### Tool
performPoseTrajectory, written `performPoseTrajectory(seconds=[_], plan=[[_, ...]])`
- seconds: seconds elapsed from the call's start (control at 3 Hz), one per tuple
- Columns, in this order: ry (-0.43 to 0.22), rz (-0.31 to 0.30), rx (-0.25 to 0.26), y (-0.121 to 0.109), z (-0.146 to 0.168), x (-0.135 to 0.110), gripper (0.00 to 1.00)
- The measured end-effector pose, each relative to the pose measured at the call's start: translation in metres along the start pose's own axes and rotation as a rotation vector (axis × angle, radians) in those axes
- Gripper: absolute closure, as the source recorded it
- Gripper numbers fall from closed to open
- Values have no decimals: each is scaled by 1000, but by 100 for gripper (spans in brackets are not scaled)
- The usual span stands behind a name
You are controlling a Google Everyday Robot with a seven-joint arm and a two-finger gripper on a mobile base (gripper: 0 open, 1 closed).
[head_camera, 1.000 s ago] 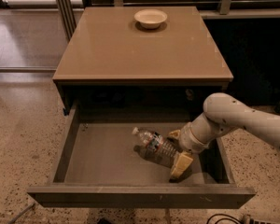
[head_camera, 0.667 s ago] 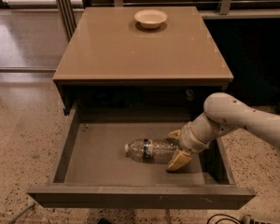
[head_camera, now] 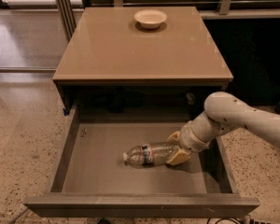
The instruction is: Pick water bottle from top drawer and place on counter
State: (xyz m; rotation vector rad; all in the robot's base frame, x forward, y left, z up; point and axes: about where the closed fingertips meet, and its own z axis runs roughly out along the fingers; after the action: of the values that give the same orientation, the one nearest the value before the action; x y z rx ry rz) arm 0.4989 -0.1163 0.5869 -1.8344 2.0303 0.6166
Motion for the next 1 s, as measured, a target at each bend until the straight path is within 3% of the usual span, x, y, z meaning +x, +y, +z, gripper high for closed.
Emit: performPoseTrajectory(seconds=[0.33,1.0], plan=[[0,0,0,0,0,0,100],[0,0,0,1,-4,-3,100]])
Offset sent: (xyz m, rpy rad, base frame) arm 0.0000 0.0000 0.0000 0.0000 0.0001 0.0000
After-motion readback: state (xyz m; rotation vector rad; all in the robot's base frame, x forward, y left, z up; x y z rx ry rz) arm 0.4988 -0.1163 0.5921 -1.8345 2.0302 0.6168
